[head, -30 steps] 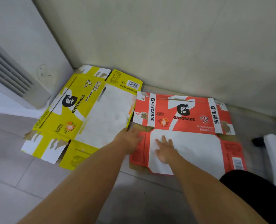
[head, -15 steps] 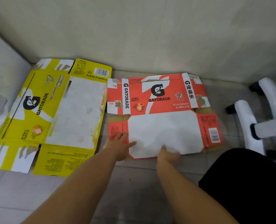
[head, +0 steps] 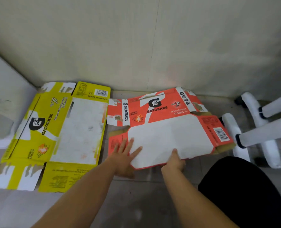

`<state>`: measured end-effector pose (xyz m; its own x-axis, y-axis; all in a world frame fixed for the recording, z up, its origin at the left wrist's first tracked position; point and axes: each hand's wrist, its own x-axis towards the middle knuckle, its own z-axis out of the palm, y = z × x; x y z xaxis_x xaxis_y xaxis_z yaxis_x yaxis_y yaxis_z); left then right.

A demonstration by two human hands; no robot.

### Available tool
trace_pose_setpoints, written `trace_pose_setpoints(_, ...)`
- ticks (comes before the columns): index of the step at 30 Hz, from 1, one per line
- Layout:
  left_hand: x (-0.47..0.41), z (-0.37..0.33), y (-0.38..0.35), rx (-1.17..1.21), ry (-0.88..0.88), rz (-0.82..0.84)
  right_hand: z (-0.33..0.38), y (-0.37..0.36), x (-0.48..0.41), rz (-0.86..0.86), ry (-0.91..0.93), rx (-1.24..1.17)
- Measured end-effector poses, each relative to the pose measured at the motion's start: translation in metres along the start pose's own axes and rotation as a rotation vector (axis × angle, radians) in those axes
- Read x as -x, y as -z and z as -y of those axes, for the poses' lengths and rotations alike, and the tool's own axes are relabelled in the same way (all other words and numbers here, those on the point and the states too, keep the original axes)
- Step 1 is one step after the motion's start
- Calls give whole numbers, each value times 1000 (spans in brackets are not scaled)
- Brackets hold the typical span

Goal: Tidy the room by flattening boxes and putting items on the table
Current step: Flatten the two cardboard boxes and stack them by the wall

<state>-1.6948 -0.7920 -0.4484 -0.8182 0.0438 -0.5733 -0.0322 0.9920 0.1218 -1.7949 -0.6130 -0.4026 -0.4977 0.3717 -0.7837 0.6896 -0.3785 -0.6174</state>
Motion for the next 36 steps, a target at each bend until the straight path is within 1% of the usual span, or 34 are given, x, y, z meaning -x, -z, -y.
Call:
trace_pose_setpoints(2, 18, -4, 21, -34, -101, -121, 22, 1, 15, 64, 39, -36)
trace_pose_setpoints(3, 28, -3, 31, -74, -123, -159, 33, 2, 24, 92, 40, -48)
trace_pose_setpoints(5, 50, 1, 48, -156, -119, -219, 53, 3, 45, 138, 45, -38)
trace_pose_setpoints(7, 72, 6, 64, -206, -106, -343, 64, -1, 66, 191, 52, -52)
trace_pose_setpoints(10, 103, 18, 80, -188, -123, -477, 72, -5, 99, 283, 84, -104)
trace_pose_setpoints(12, 125, 19, 89, -158, -148, -561, 75, -3, 118, 291, 138, -113)
trace_pose_setpoints(14, 143, 18, 96, -134, -151, -550, 82, 0, 138, 304, 198, -114)
trace_pose_setpoints(17, 164, 16, 113, -132, -140, -532, 99, -1, 165, 374, 281, -125)
trace_pose_setpoints(19, 173, 16, 124, -125, -135, -501, 108, -2, 178, 394, 285, -128)
trace_pose_setpoints(23, 186, 18, 141, -165, -123, -515, 119, 2, 193, 407, 233, -130)
trace_pose_setpoints(26, 198, 17, 150, -209, -120, -556, 118, 4, 197, 494, 97, -228)
trace_pose_setpoints(27, 203, 19, 152, -214, -119, -567, 116, 4, 198, 523, 80, -202)
trace_pose_setpoints(28, 208, 22, 153, -211, -115, -573, 111, 3, 198, 526, 68, -174)
trace_pose_setpoints(29, 214, 26, 153, -203, -105, -571, 105, 1, 202, 509, 103, -119)
trace_pose_setpoints(31, 226, 37, 148, -185, -78, -544, 87, -8, 208, 523, 75, -42)
trace_pose_setpoints(36, 261, 62, 113, -152, -3, -369, 12, -32, 208, 595, -57, 80)
